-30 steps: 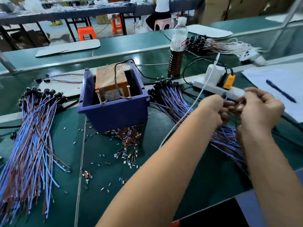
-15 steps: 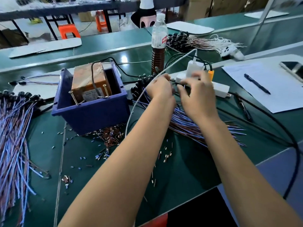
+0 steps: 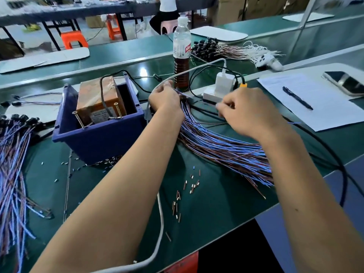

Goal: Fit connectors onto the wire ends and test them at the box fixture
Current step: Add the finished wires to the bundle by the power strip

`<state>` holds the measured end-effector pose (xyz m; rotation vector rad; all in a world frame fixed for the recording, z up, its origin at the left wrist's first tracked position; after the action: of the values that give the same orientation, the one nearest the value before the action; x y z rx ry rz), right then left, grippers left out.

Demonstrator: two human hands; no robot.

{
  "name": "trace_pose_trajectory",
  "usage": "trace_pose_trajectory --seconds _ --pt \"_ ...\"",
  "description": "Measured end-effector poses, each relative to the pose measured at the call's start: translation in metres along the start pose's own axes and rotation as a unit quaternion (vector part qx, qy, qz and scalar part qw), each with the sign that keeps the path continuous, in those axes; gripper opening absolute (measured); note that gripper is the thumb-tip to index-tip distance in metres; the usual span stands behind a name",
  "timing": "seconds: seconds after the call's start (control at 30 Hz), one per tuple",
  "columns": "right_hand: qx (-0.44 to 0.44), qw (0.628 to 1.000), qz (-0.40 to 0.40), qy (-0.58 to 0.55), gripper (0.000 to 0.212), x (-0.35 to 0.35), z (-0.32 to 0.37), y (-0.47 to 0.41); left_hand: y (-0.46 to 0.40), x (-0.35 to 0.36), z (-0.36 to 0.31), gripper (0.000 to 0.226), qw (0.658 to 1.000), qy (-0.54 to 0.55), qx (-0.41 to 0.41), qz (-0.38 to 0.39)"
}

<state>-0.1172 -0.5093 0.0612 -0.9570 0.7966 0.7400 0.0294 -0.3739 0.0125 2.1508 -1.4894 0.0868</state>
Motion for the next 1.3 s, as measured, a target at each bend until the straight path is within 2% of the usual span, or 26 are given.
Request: trace_pose_trajectory --seconds 0.1,0.2,0.27,0.3,0.4,0.47,0.53,0.63,0.7,0.87,0.97,1.07,1.13,1.2,1.3 --pt "0.009 0.993 0.108 0.046 0.036 0.021 -0.005 0.011 -0.005 -0.008 0.005 0.031 0.974 -0.189 0.119 -0.029" --pt "0.027 0.992 0.116 0.05 0.034 0.033 -0.012 0.022 -0.008 -0.012 0.01 0.028 0.906 -0.354 0.223 -0.063" --pt "0.038 0.993 0.112 0.028 0.016 0.035 -0.015 0.026 -0.008 -0.014 0.015 0.019 0.864 -0.434 0.248 -0.064" --pt "0.041 0.993 0.111 0.021 0.012 0.036 -0.015 0.027 -0.009 -0.013 0.02 0.022 0.848 -0.463 0.253 -0.054" --pt "0.041 0.992 0.121 0.019 0.021 0.039 -0.012 0.027 -0.002 -0.011 0.024 0.061 0.782 -0.546 0.3 -0.028" --pt "0.044 0.989 0.137 0.027 0.023 0.042 -0.011 0.025 0.004 -0.009 0.024 0.078 0.755 -0.566 0.33 -0.007" --pt "0.044 0.99 0.135 0.021 0.015 0.043 -0.007 0.023 0.008 -0.01 0.026 0.086 0.741 -0.585 0.33 0.017" --pt "0.045 0.997 0.064 -0.01 0.002 0.04 0.003 0.02 0.013 -0.01 0.028 0.08 0.751 -0.598 0.267 0.088" --pt "0.044 0.998 0.014 -0.053 0.002 0.038 0.013 0.019 0.017 -0.011 0.023 0.063 0.752 -0.6 0.232 0.14" --pt "0.014 0.983 -0.1 -0.151 0.008 0.032 0.046 0.015 0.038 -0.043 -0.01 0.013 0.762 -0.564 0.238 0.211" --pt "-0.044 0.967 -0.147 -0.206 0.008 0.031 0.079 0.018 0.051 -0.077 -0.025 0.013 0.769 -0.532 0.176 0.309" --pt "-0.124 0.946 -0.127 -0.273 0.007 0.04 0.127 0.03 0.058 -0.127 -0.047 0.021 0.805 -0.446 0.069 0.385" --pt "-0.166 0.927 -0.101 -0.32 0.005 0.048 0.159 0.043 0.054 -0.161 -0.065 0.033 0.806 -0.442 0.028 0.392" --pt "-0.213 0.909 -0.052 -0.354 0.004 0.061 0.195 0.058 0.041 -0.199 -0.085 0.039 0.795 -0.488 0.036 0.358" --pt "-0.272 0.9 0.057 -0.336 0.014 0.089 0.246 0.075 0.007 -0.249 -0.113 0.039 0.801 -0.549 0.083 0.224"
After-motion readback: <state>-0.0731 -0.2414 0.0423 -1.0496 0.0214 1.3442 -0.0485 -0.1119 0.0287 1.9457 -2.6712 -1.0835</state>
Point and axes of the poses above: each hand's wrist, its own y-axis away from the middle knuckle, its own x-axis out of the palm, z = x × y, the point moved 5 cm from there along -y, towards the middle knuckle, and after that the axes turned 8 degrees about -z, right-handed, at the moved point
